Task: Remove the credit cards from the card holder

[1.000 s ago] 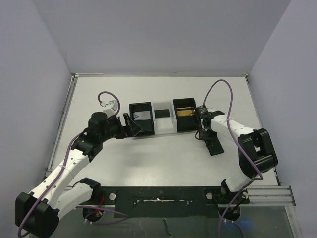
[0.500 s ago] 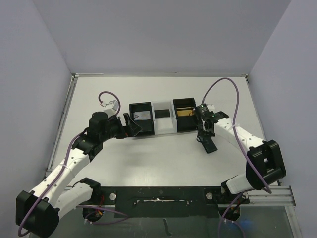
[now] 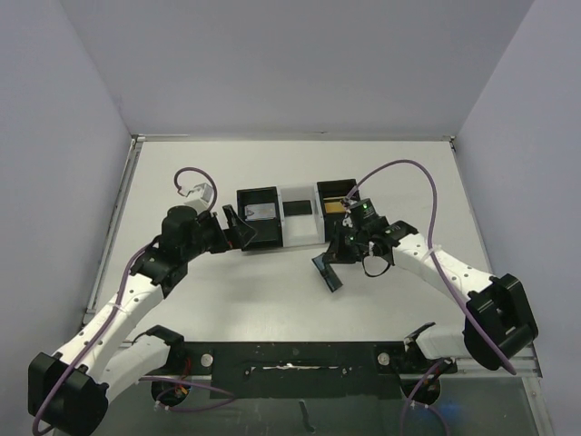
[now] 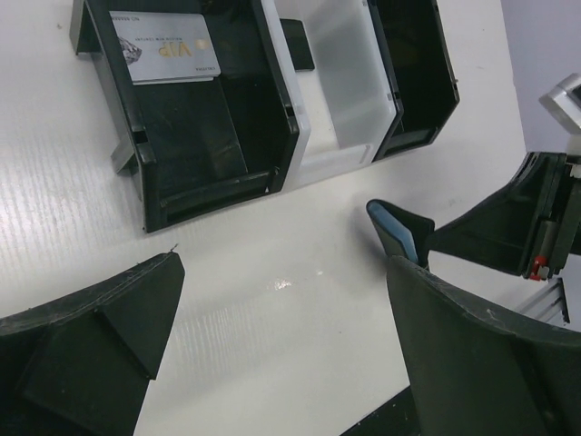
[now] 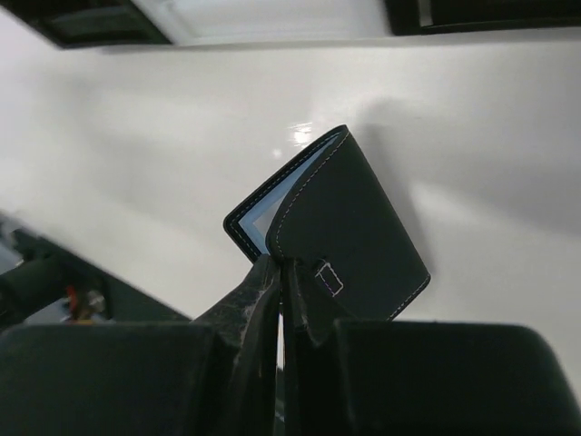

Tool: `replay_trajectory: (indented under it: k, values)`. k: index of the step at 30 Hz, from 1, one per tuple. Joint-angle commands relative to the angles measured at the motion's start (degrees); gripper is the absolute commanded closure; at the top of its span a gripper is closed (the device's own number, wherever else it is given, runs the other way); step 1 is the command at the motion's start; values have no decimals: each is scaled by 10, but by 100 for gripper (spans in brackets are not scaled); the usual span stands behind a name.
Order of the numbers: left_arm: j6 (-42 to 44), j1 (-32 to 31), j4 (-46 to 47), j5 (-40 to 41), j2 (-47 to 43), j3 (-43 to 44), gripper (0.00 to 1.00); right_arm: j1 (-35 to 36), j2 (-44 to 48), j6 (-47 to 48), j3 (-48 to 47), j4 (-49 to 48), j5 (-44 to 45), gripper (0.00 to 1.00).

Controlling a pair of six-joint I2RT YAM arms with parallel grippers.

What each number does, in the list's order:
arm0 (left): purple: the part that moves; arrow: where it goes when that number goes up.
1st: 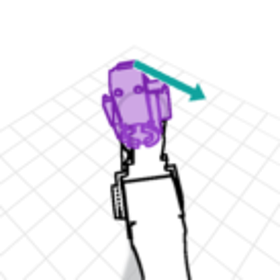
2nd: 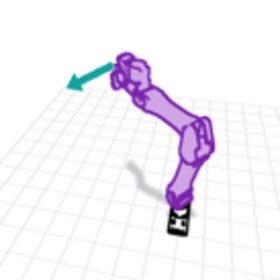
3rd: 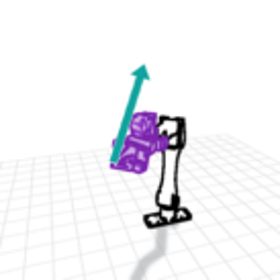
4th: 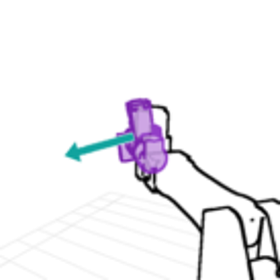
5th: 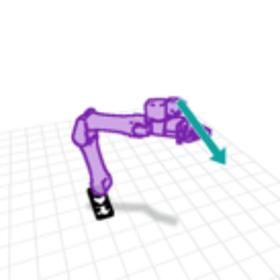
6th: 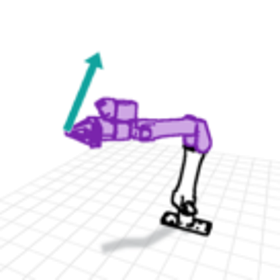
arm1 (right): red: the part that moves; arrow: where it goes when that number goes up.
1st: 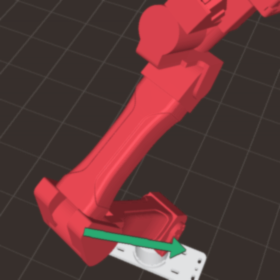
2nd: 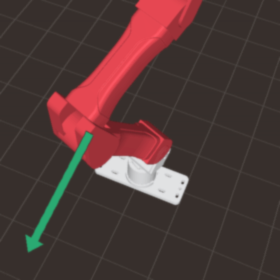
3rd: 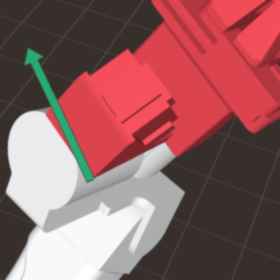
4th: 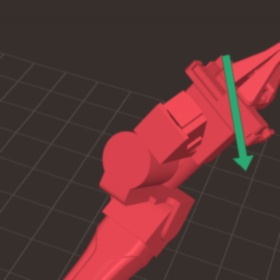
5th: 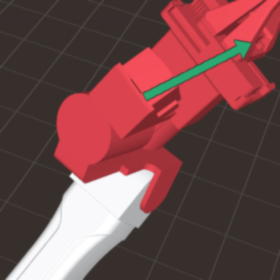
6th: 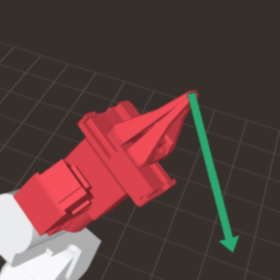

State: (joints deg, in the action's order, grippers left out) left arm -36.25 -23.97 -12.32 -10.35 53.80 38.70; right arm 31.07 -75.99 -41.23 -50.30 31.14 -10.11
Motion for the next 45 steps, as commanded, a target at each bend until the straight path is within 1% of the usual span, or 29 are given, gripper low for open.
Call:
replay_trajectory:
  k: [1, 4, 8, 13, 17, 20, 22, 25, 28, 29, 30, 32, 37, 41, 45]
  values:
    - [-5, -2, 10, 34, -20, 7, 5, 4, 22, -61, 22, -144, -168, 100]
    - [-9, -2, 10, 34, -22, 5, 4, 4, 17, -74, 38, -191, -233, 100]
    - [-10, -2, 16, 11, -10, 7, 5, -15, 19, -81, 81, -223, -264, 100]
    - [-11, -2, 20, -17, 9, 12, 4, -83, 24, -87, 167, -247, -279, 100]
    - [-10, -2, 23, -29, 15, 13, 5, -97, 21, -65, 183, -228, -259, 98]
    - [-13, -2, 17, -29, 21, 16, 5, -96, 19, -39, 171, -188, -219, 95]
    - [-17, -2, 18, -27, 22, 17, 4, -97, 17, -23, 159, -157, -189, 91]
    - [-34, -2, 17, -8, 20, 13, 4, -87, 16, 4, 128, -96, -130, 77]
    - [-60, -2, 4, 53, -2, 6, 4, -56, 19, 24, 79, -12, -29, 66]
    - [-65, -2, 5, 66, -12, 2, 4, -42, 20, 22, 57, 16, 9, 64]
    - [-68, -1, 5, 76, -20, 0, 4, -24, 21, 16, 41, 38, 44, 64]
    - [-66, -1, 8, 84, -29, -4, 5, 11, 20, 0, 20, 56, 78, 63]
    - [-55, 1, -2, 77, -22, 8, 4, 107, 5, -84, -16, 85, 199, 64]
    - [-62, 2, 13, 68, -27, 1, 4, 174, -29, -119, -44, 89, 238, 64]
    - [-83, 6, 42, 76, -44, -23, 4, 213, -88, -144, -89, 135, 292, 64]
